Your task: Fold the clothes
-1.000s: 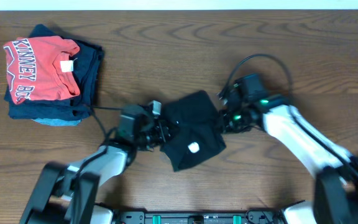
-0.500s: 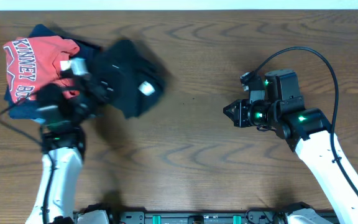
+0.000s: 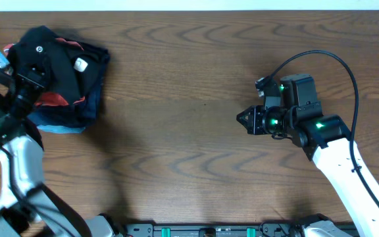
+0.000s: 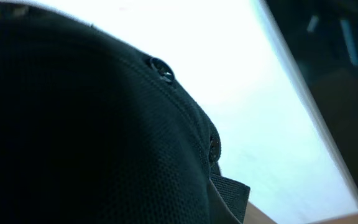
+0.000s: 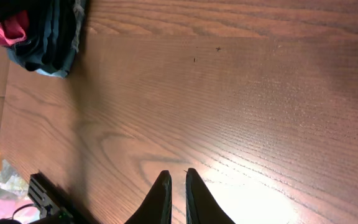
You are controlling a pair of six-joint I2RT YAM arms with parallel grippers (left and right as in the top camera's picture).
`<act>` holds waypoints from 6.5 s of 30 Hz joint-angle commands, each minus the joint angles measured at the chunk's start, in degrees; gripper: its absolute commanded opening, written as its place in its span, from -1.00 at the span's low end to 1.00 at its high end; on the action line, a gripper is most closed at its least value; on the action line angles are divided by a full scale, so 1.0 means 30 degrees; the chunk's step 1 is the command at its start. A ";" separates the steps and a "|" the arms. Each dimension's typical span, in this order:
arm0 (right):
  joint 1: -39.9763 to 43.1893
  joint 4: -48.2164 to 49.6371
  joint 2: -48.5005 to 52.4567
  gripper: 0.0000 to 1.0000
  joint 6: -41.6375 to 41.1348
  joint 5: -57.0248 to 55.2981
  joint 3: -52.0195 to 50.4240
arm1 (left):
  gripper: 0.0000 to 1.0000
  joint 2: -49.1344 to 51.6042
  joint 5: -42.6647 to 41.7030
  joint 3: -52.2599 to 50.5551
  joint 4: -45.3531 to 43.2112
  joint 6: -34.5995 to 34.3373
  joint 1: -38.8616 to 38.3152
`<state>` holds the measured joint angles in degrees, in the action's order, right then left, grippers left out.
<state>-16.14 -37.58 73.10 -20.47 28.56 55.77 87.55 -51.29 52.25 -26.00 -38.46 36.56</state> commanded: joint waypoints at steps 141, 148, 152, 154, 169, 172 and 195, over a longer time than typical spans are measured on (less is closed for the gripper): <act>0.1290 1.1322 -2.4254 0.99 0.8633 -0.7388 -1.8484 | 0.96 -1.9110 1.6830 0.2317 3.0811 1.1089 -1.6050; 0.1290 1.1322 -2.4254 0.98 0.8633 -0.7388 -1.8484 | 0.96 -1.9110 1.6830 0.2317 3.0811 1.1089 -1.6050; 0.1290 1.1322 -2.4254 0.99 0.8633 -0.7388 -1.8484 | 0.96 -1.9110 1.6830 0.2317 3.0811 1.1089 -1.6050; 0.1290 1.1322 -2.4254 0.99 0.8633 -0.7388 -1.8484 | 0.96 -1.9110 1.6830 0.2317 3.0811 1.1089 -1.6050; 0.1290 1.1322 -2.4254 0.99 0.8633 -0.7388 -1.8484 | 0.96 -1.9110 1.6830 0.2317 3.0811 1.1089 -1.6050; 0.1290 1.1322 -2.4254 0.98 0.8633 -0.7388 -1.8484 | 0.96 -1.9139 1.8105 0.2317 3.1146 1.1111 -1.6028; 0.1290 1.1322 -2.4254 0.98 0.8633 -0.7388 -1.8484 | 0.96 -2.4742 1.7354 -0.6186 1.8287 1.1533 -1.3937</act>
<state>-13.10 -3.55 0.69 4.86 6.74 0.56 15.84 2.83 38.98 32.14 -4.43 -5.61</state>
